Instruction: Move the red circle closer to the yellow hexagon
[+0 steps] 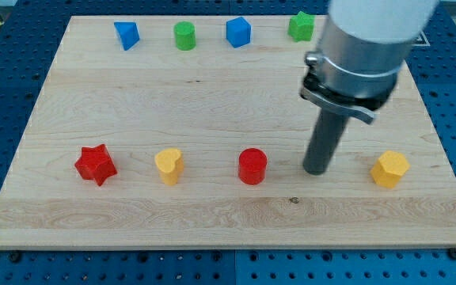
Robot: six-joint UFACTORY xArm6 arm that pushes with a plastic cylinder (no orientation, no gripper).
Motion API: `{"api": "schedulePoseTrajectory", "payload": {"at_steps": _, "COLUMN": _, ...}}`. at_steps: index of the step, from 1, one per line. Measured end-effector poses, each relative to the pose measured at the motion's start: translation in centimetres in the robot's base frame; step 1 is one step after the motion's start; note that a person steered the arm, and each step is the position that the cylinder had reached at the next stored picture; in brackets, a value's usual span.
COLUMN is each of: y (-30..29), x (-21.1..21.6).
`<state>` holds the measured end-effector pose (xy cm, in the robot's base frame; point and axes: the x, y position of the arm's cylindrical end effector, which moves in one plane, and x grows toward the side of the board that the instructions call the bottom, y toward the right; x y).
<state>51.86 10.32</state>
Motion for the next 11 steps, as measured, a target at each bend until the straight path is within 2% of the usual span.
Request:
{"api": "schedulePoseTrajectory", "payload": {"at_steps": 2, "y": -7.0, "x": -2.8}}
{"api": "schedulePoseTrajectory", "payload": {"at_steps": 4, "y": -11.8, "x": 0.3}}
{"api": "schedulePoseTrajectory", "payload": {"at_steps": 5, "y": -9.8, "x": 2.6}}
{"api": "schedulePoseTrajectory", "payload": {"at_steps": 6, "y": -6.0, "x": 1.9}}
{"api": "schedulePoseTrajectory", "payload": {"at_steps": 11, "y": -0.7, "x": -1.5}}
